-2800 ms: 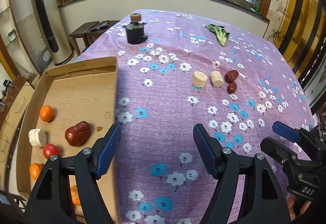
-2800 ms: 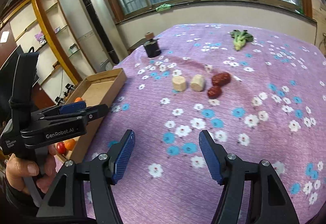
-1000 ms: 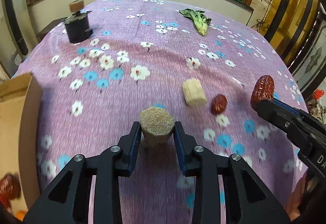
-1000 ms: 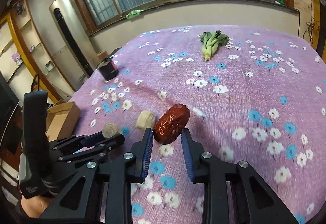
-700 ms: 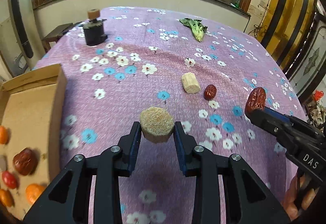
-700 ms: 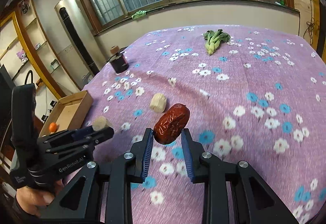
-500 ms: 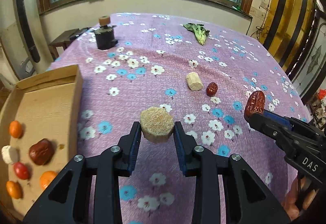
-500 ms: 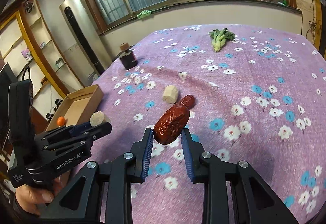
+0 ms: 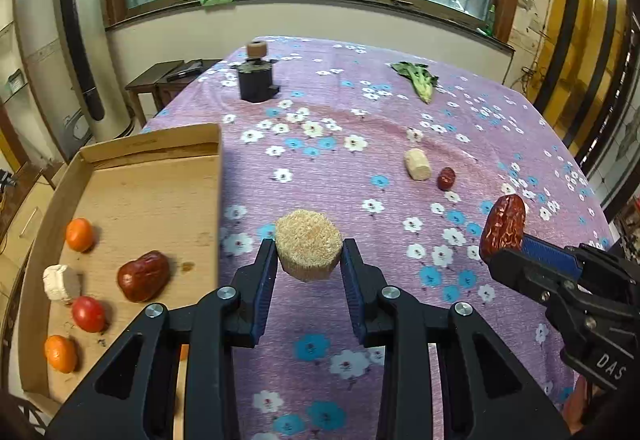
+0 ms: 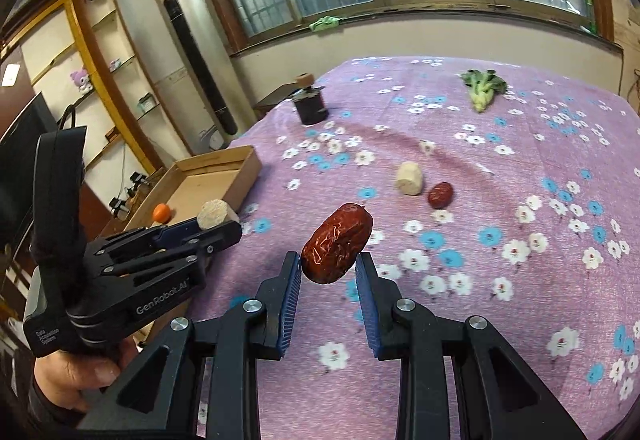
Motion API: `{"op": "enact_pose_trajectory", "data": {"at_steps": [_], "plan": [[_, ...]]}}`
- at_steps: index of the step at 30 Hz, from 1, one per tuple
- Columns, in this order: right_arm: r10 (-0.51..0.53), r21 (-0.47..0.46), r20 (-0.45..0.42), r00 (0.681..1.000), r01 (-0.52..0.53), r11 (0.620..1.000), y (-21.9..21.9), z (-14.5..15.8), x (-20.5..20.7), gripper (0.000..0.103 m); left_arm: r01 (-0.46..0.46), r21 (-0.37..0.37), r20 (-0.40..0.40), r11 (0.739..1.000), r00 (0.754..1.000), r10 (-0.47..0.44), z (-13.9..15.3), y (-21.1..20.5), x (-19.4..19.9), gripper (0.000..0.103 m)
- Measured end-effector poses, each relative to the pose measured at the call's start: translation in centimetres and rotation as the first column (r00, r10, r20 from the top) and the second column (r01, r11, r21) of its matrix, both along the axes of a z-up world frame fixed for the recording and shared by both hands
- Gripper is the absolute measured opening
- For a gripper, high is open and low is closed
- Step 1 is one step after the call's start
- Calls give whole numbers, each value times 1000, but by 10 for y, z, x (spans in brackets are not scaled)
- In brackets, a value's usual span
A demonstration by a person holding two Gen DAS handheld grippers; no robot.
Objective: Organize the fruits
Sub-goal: 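Carry the cream piece in the left tool while the right tool carries the date to the tray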
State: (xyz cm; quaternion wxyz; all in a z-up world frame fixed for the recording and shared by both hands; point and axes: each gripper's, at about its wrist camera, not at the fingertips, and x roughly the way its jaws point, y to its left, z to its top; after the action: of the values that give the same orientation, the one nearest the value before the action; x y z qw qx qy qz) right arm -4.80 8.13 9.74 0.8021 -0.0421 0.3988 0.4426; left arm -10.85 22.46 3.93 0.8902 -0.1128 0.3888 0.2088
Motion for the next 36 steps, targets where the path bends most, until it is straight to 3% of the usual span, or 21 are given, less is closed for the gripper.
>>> {"op": "enact_pose_trajectory", "data": {"at_steps": [36], "plan": [[155, -25, 5, 988, -155, 988, 75, -2, -35, 29, -116, -13, 18, 993, 993, 116, 1, 54, -36, 30]]}}
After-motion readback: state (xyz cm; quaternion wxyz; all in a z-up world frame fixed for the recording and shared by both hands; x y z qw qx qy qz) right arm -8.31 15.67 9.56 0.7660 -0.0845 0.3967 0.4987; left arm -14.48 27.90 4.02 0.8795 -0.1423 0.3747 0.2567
